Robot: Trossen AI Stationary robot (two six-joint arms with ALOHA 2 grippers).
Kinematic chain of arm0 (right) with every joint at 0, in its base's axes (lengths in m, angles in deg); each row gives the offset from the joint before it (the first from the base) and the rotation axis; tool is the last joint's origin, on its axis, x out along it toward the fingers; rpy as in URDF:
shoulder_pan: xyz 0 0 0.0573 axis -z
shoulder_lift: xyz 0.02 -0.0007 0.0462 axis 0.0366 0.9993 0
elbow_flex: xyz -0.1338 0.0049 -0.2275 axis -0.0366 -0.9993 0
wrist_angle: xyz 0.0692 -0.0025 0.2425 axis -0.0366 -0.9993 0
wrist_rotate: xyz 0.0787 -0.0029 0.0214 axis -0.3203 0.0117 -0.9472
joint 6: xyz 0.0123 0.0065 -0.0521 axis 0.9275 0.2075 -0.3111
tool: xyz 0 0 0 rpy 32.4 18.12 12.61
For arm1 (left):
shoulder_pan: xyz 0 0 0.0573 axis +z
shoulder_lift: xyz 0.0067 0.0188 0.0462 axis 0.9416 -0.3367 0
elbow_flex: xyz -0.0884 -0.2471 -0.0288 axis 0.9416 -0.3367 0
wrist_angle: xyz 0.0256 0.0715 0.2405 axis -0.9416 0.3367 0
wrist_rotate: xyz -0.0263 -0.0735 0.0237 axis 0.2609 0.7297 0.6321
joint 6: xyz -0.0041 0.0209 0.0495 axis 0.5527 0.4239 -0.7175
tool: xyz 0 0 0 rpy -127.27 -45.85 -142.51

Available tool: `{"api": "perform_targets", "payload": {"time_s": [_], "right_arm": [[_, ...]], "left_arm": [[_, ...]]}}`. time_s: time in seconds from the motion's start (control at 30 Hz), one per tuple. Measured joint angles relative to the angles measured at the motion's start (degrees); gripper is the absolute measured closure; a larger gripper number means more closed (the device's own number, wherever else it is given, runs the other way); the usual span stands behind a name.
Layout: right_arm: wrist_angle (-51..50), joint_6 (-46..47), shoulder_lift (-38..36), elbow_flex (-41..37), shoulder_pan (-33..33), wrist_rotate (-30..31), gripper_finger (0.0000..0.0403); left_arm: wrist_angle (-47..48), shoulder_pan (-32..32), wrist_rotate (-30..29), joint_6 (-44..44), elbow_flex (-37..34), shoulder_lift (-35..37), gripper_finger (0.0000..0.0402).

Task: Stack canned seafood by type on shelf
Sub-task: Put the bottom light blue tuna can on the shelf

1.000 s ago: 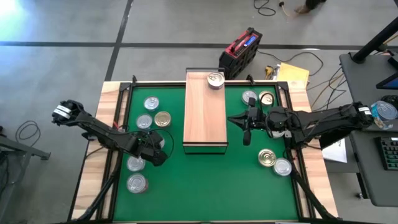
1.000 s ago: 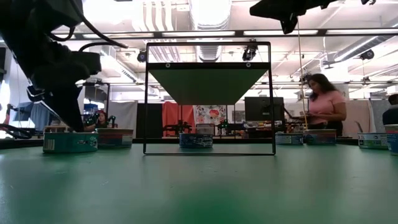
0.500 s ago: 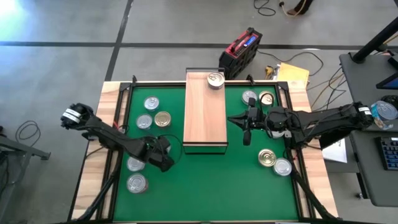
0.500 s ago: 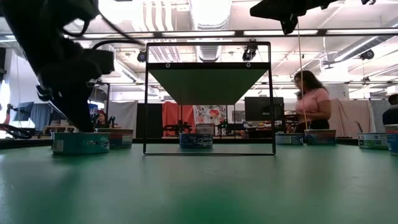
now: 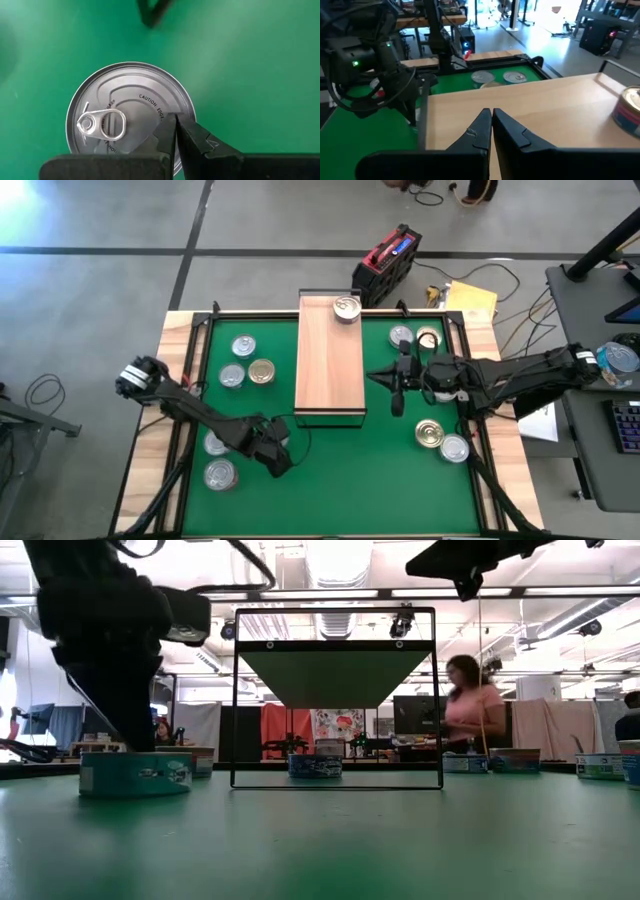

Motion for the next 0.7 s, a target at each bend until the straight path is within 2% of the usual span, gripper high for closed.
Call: {"api": "perform_targets", "payload": {"time_s": [0.27, 0.5, 0.7], "right_arm": [[-0.93, 1.63, -0.09, 0.00, -4.05, -0.02, 0.0394], [-6.72, 7.00, -0.17, 1.76, -9.62, 0.03, 0.0394], [-6.97, 11.94, 0.19, 1.84, -14.92, 0.03, 0.0394]], "left_arm": [[-0.01, -3.30, 2.38, 0.52, 6.20, -5.12, 0.0401], [0.26, -5.43, 3.78, 0.39, 11.22, -9.04, 0.0401], [2.86, -7.84, 4.23, 0.58, 13.96, -10.28, 0.0401]]}}
